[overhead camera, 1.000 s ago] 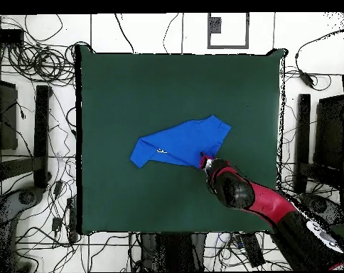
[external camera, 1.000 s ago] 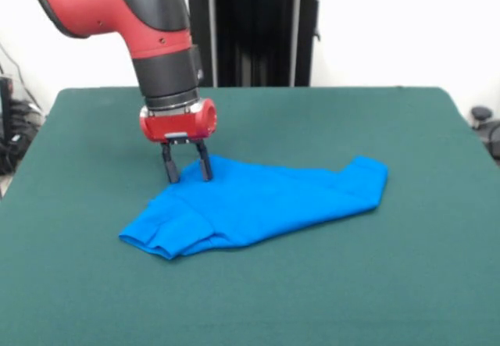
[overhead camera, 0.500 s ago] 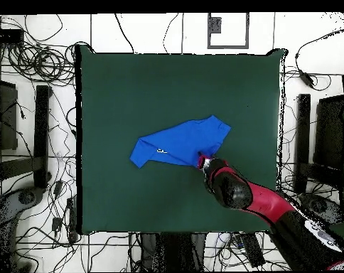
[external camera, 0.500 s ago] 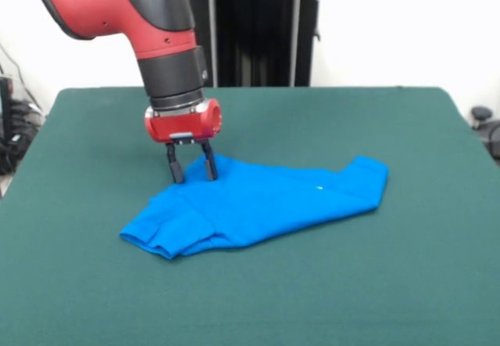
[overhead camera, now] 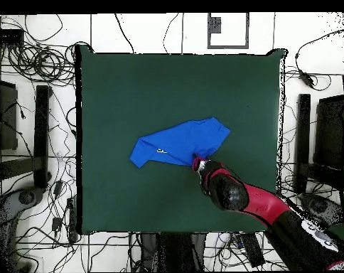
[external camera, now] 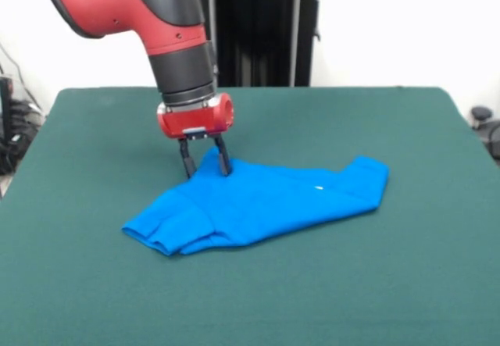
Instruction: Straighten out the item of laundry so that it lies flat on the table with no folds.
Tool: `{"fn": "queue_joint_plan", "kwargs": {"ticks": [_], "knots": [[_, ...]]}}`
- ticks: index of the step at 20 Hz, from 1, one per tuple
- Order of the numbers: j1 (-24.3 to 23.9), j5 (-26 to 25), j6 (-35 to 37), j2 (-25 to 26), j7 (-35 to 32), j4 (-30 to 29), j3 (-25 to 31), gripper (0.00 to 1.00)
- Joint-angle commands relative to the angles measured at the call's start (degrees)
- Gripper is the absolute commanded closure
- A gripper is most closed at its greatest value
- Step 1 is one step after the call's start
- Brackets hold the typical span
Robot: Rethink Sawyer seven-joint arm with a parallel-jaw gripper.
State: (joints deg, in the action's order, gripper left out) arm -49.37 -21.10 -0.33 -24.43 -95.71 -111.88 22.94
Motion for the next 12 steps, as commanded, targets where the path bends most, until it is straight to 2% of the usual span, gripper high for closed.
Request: {"fn": "queue_joint_plan", "kwargs": {"ticks": [1, 12], "knots": [[1.5, 0.3, 5.0, -0.2, -5.6, -3.3, 6.6, 0.00], [0.1, -0.1, 6.0, 0.0, -4.2, -3.0, 6.6, 0.00]]}}
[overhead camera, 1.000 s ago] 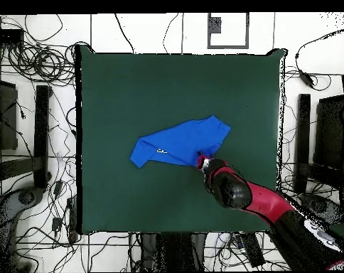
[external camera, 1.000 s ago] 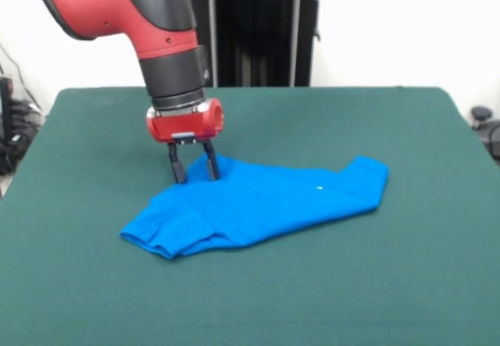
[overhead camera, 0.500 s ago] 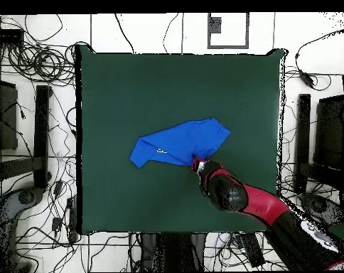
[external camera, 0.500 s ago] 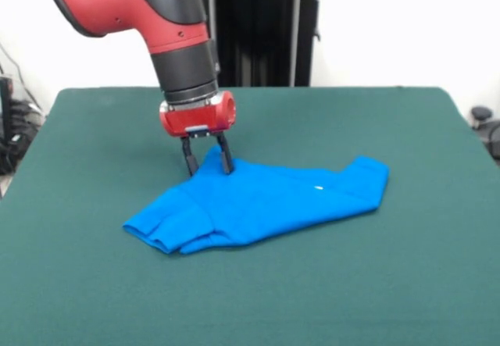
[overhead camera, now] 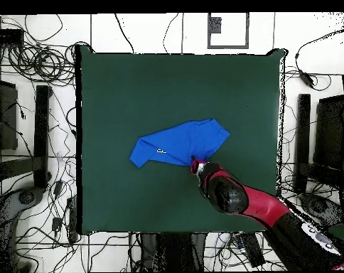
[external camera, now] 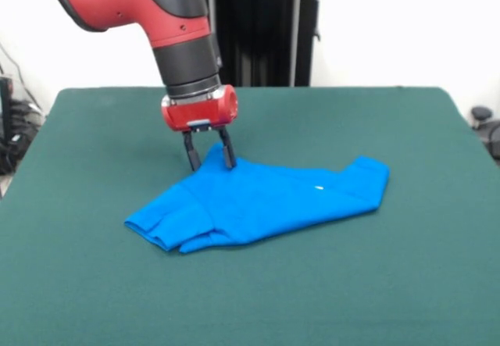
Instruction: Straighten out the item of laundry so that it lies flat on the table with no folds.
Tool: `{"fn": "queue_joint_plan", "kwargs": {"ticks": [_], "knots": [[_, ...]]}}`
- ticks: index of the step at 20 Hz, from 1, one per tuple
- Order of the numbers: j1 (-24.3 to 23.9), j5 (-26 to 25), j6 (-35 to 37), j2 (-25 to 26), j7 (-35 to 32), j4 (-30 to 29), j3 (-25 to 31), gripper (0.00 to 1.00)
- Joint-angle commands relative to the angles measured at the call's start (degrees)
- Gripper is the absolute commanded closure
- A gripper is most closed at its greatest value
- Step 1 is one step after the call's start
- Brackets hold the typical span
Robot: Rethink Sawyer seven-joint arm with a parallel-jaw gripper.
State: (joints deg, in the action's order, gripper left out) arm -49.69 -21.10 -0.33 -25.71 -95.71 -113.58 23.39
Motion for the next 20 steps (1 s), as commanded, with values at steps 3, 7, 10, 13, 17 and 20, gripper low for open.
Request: {"fn": "queue_joint_plan", "kwargs": {"ticks": [3, 7, 10, 13, 17, 20], "knots": [[0.8, -0.1, 5.6, 1.2, -4.5, -1.4, 5.9, 0.00], [1.0, -0.2, 5.2, 1.6, -4.7, -1.1, 5.7, 0.00], [1.2, -0.5, 4.3, 2.0, -4.9, -1.1, 5.5, 0.00], [1.4, -0.7, 3.7, 2.0, -5.1, -1.2, 5.2, 0.00], [1.7, -1.1, 2.9, 2.3, -5.1, -1.0, 4.9, 0.00], [2.2, -1.2, 2.5, 2.1, -5.4, -1.0, 4.2, 0.00]]}}
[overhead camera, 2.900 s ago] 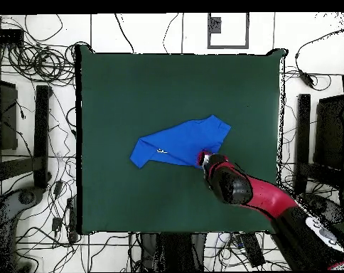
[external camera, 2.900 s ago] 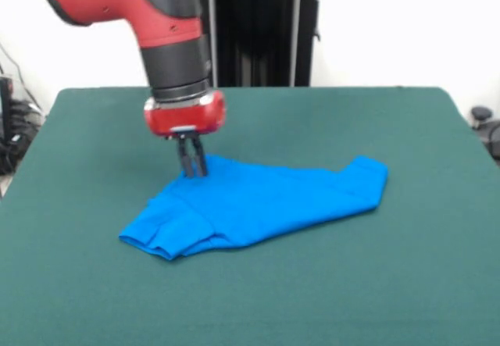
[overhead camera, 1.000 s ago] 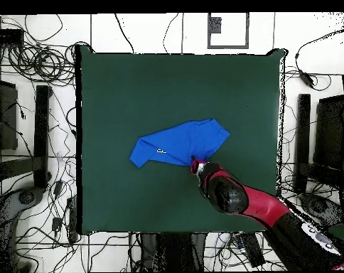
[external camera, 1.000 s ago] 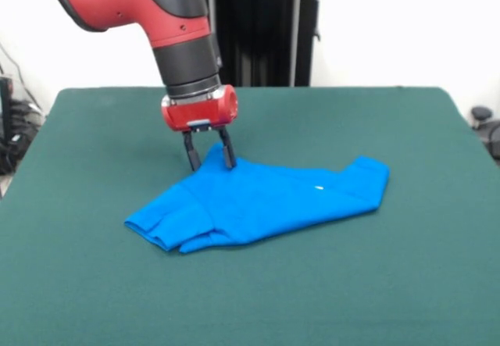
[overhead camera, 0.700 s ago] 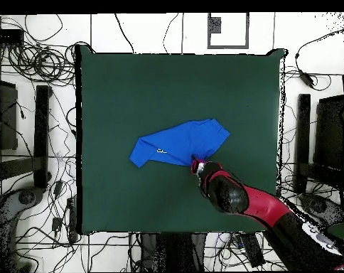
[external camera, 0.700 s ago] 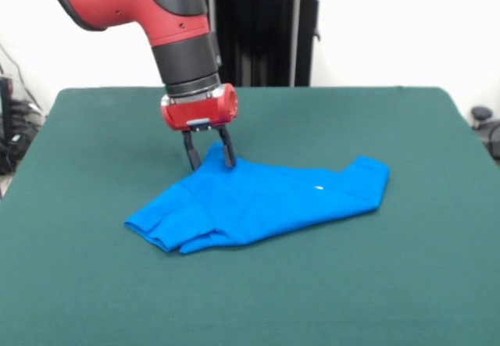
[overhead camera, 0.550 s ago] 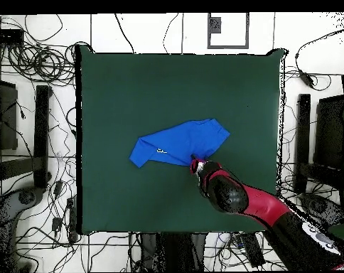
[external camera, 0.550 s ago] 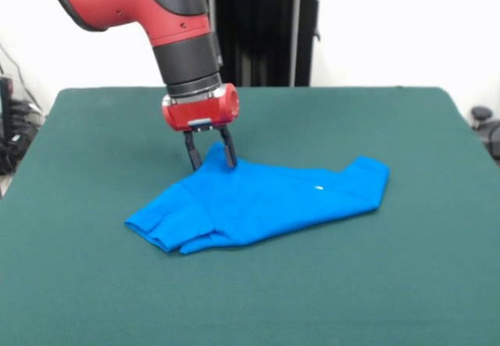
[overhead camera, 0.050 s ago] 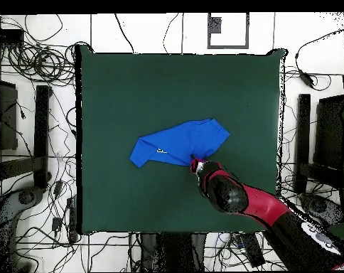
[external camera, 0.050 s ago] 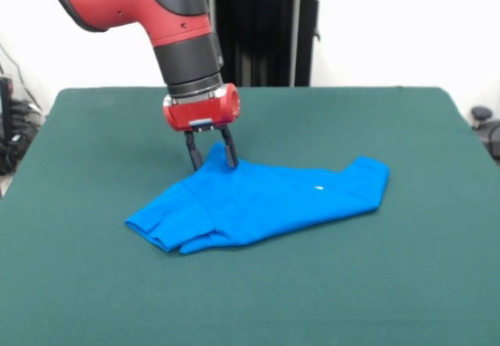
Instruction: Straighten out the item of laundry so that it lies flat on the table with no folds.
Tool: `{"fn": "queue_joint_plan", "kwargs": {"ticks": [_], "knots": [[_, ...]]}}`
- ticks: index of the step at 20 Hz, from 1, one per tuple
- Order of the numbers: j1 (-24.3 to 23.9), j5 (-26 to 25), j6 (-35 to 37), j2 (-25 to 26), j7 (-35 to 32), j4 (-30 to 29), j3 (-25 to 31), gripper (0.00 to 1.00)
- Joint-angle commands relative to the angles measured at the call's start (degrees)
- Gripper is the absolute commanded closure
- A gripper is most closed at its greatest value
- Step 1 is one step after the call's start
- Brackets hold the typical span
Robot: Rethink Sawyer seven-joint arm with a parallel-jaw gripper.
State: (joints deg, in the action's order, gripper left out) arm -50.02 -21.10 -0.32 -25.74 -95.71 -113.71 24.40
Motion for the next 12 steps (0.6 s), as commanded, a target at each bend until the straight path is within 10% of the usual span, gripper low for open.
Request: {"fn": "queue_joint_plan", "kwargs": {"ticks": [1, 12], "knots": [[2.6, -1.0, 2.3, 2.1, -5.7, -1.0, 3.0, 0.00], [2.8, -1.1, 0.4, 2.3, -6.7, -1.3, 2.5, 0.00]]}}
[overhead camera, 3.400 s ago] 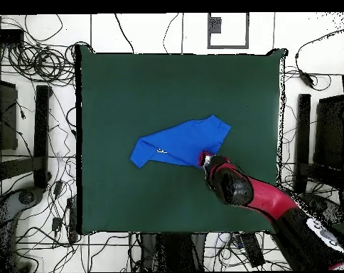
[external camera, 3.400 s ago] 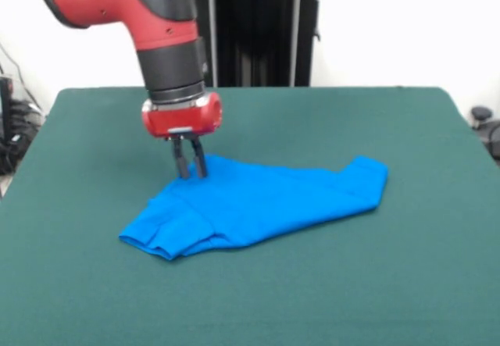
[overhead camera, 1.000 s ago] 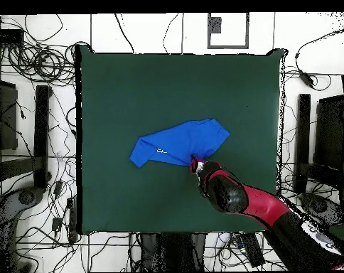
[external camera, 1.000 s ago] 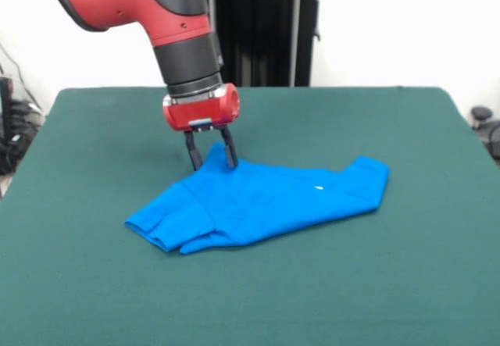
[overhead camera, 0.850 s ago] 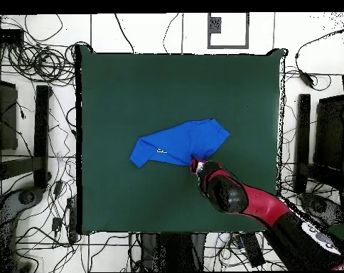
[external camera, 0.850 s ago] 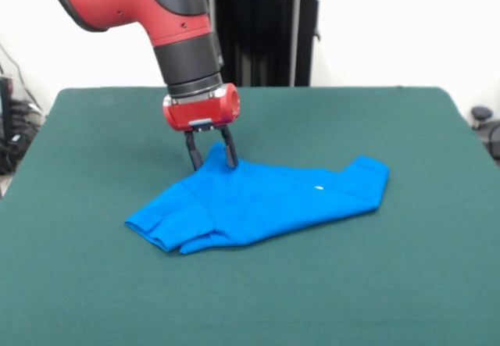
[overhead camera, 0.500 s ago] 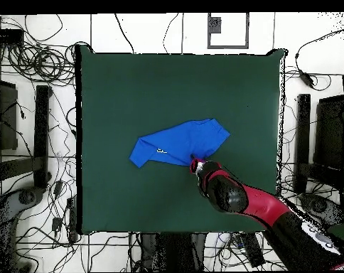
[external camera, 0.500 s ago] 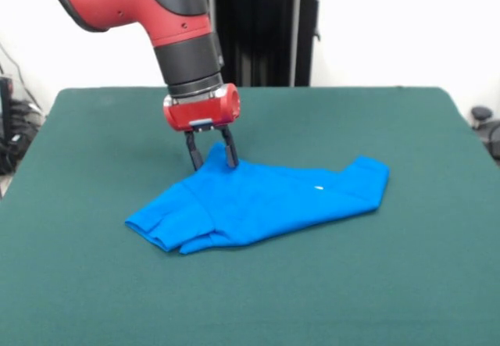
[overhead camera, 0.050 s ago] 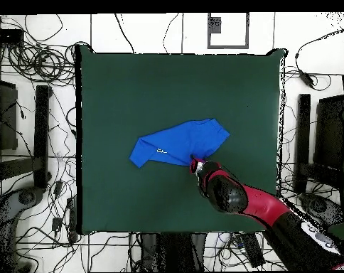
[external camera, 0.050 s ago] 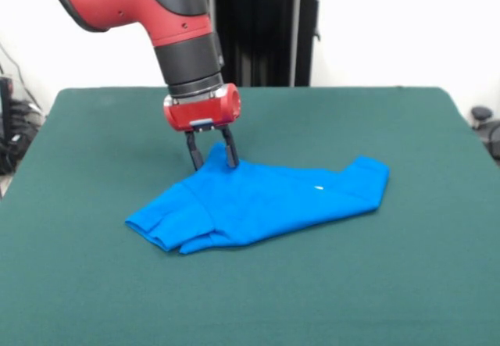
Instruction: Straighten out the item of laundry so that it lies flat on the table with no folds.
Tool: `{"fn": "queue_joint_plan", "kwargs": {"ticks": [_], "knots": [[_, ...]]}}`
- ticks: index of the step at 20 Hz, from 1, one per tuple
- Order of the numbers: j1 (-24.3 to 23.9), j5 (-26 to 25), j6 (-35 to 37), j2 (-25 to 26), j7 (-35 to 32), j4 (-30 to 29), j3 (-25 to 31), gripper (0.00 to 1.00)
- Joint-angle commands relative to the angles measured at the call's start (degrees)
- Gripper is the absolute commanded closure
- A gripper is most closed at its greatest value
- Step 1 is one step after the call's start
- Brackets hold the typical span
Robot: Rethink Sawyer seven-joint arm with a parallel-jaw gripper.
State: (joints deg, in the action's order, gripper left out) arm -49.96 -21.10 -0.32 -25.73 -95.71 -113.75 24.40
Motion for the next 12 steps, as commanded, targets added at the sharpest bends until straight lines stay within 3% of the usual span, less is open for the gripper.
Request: {"fn": "queue_joint_plan", "kwargs": {"ticks": [1, 10, 11, 12], "knots": [[2.8, -1.1, 0.3, 2.3, -6.8, -1.3, 2.4, 0.00], [3.4, -1.2, -0.9, 2.1, -7.4, -1.6, 1.6, 0.00], [3.4, -1.2, -1.0, 2.1, -7.4, -1.7, 1.6, 1.00], [3.4, -1.2, -1.0, 2.1, -7.4, -1.7, 1.6, 1.00]]}}
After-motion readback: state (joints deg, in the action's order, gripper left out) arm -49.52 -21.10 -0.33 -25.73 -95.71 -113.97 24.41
